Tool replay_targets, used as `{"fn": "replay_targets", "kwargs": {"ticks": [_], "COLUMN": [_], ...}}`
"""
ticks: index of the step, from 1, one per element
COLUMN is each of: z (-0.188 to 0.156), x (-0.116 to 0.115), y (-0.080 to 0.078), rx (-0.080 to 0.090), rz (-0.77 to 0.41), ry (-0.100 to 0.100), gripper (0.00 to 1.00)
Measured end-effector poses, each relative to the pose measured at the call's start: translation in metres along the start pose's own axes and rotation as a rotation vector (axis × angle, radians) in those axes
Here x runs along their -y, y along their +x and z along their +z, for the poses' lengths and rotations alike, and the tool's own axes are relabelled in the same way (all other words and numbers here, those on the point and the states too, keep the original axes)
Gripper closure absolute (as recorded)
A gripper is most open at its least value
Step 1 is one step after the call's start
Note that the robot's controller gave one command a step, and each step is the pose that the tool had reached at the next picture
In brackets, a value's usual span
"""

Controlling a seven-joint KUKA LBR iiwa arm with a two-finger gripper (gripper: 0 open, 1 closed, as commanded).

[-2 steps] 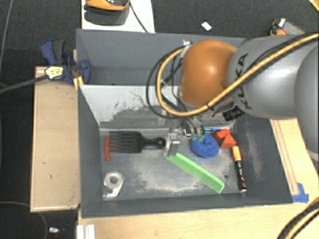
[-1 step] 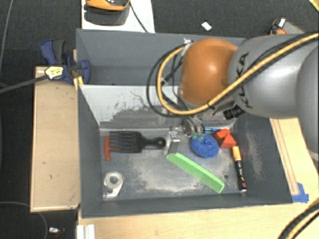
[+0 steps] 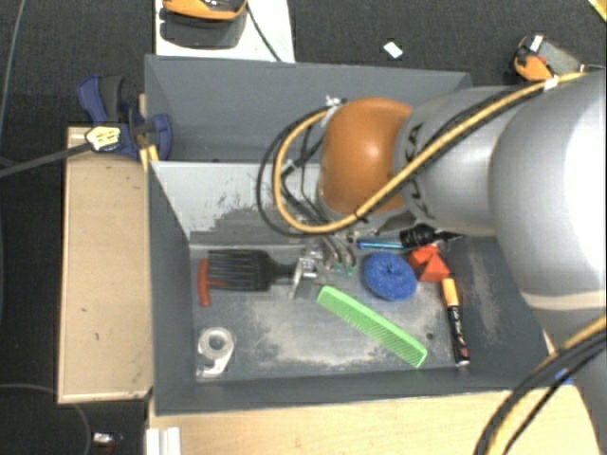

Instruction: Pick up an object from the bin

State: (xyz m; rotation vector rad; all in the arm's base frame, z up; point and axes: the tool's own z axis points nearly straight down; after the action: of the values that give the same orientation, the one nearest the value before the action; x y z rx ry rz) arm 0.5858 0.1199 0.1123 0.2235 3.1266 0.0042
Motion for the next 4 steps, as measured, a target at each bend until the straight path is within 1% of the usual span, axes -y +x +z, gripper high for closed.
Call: {"fn": "replay_targets", "kwargs": {"ticks": [1,2,3,4], "z": [0.007,0.012,0.042,0.041], "x": [-0.003,-0.056,-0.052,-0.018], "y": [0.000,0.007,0.005,-0.003], "rx": [-0.001,0.000,0.001,0.001], "rz": [0.065,0.225,0.318,0.142], "ry": [0.001,-0.002,0.001,-0.002], "gripper": [0.00,0.00,0.00,1.00]}}
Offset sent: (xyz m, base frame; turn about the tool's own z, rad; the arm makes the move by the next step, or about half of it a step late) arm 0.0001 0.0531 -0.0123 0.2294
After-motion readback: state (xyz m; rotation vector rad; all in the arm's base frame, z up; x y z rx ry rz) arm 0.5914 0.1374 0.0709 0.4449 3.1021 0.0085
